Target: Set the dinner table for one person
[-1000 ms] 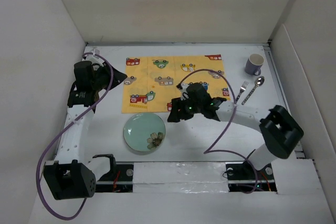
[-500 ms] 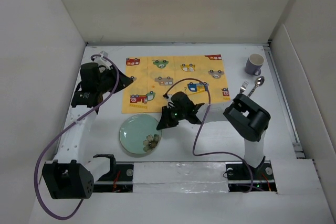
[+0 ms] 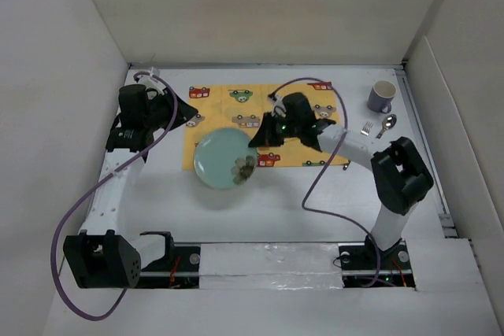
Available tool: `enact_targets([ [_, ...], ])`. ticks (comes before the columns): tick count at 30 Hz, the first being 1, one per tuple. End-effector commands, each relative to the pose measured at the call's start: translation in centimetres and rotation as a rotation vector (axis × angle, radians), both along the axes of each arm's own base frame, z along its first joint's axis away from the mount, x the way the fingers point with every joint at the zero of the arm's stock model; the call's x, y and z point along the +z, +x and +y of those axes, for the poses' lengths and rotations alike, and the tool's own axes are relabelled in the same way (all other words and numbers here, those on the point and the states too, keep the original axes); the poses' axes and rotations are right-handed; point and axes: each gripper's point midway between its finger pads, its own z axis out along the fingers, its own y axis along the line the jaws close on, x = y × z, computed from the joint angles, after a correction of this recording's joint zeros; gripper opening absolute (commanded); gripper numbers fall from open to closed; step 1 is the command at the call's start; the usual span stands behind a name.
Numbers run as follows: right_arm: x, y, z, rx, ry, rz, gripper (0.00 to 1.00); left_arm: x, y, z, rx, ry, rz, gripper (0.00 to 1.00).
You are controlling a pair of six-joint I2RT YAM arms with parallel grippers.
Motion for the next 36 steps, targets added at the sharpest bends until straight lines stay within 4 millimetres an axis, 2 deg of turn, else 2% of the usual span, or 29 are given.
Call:
enact_targets([
  [1, 8.2, 7.4, -3.3, -0.11, 0.133, -0.177, 0.0, 2.5, 1.2, -0.7, -0.024, -0.039, -0.082, 0.27],
  [2, 8.0, 10.6, -5.4, -0.165, 0.128, -0.181, 0.0, 2.5, 1.4, -0.7, -0.023, -0.043, -0.087, 0.27],
  [3, 8.1, 10.5, -5.4, -0.162, 0.129, -0.179, 0.0, 2.4, 1.5, -0.7, -0.023, -0.044, -0.084, 0.27],
  [4, 7.8, 11.4, -6.0, -0.174, 0.129, -0.171, 0.0, 2.2, 1.6, -0.7, -0.02, -0.043, -0.079, 0.27],
  [5, 8.5, 13.0, -7.2, -0.202, 0.136, -0.185, 0.0, 2.2, 1.6, -0.7, -0.021, -0.045, -0.082, 0.27],
  [6, 7.4, 14.0, -7.5, -0.212, 0.13, -0.166, 0.0, 2.1, 1.8, -0.7, -0.019, -0.044, -0.08, 0.27],
  [9, 7.7, 16.2, -8.7, -0.254, 0.136, -0.171, 0.0, 1.9, 2.0, -0.6, -0.013, -0.04, -0.078, 0.27],
  [10, 6.9, 17.1, -9.3, -0.269, 0.131, -0.159, 0.0, 2.0, 2.1, -0.6, -0.012, -0.038, -0.08, 0.27],
  [12, 6.8, 18.0, -9.4, -0.278, 0.143, -0.145, 0.0, 1.7, 2.2, -0.5, -0.01, -0.032, -0.075, 0.27],
  [13, 5.1, 17.9, -9.4, -0.276, 0.123, -0.092, 0.0, 1.7, 2.3, -0.5, -0.01, -0.031, -0.075, 0.27],
  [15, 4.1, 18.1, -9.7, -0.282, 0.123, -0.056, 0.0, 1.4, 2.3, -0.4, -0.006, -0.024, -0.07, 0.27],
  [18, 1.5, 17.6, -9.5, -0.286, 0.12, 0.018, 0.0, 1.1, 2.3, -0.2, 0.0, -0.015, -0.063, 0.27],
  [23, -2.1, 17.1, -10.9, -0.352, 0.054, 0.098, 0.02, 0.3, 2.2, -0.2, -0.004, -0.014, -0.044, 0.27],
  [24, -2.5, 17.1, -11.1, -0.359, 0.033, 0.101, 0.08, 0.2, 2.2, -0.2, -0.004, -0.014, -0.043, 0.27],
  [25, -2.8, 17.0, -11.3, -0.363, 0.019, 0.108, 0.26, 0.1, 2.1, -0.2, -0.005, -0.013, -0.04, 0.27],
  [27, -3.4, 16.3, -12.2, -0.375, -0.047, 0.128, 0.48, 0.0, 2.1, -0.2, -0.004, -0.011, -0.039, 0.27],
  [28, -3.2, 16.6, -12.3, -0.378, -0.057, 0.105, 0.53, -0.2, 2.1, -0.2, -0.005, -0.008, -0.036, 0.27],
  [29, -3.5, 16.1, -12.7, -0.379, -0.091, 0.124, 0.58, -0.2, 2.1, -0.1, -0.003, -0.003, -0.036, 0.27],
  [31, -2.6, 16.1, -13.6, -0.378, -0.149, 0.088, 0.65, -0.4, 2.0, 0.0, 0.004, 0.005, -0.032, 0.27],
  [32, -2.2, 16.1, -13.9, -0.379, -0.166, 0.072, 0.66, -0.5, 2.1, 0.2, 0.006, 0.014, -0.033, 0.27],
  [34, -0.3, 16.6, -15.8, -0.409, -0.207, 0.017, 0.66, -0.7, 2.0, 0.3, 0.011, 0.023, -0.025, 0.27],
  [35, 0.5, 16.9, -16.9, -0.431, -0.222, -0.007, 0.64, -0.7, 2.0, 0.4, 0.01, 0.03, -0.027, 0.27],
  [36, 1.4, 17.4, -18.0, -0.449, -0.232, -0.041, 0.55, -0.8, 2.0, 0.4, 0.009, 0.035, -0.025, 0.26],
])
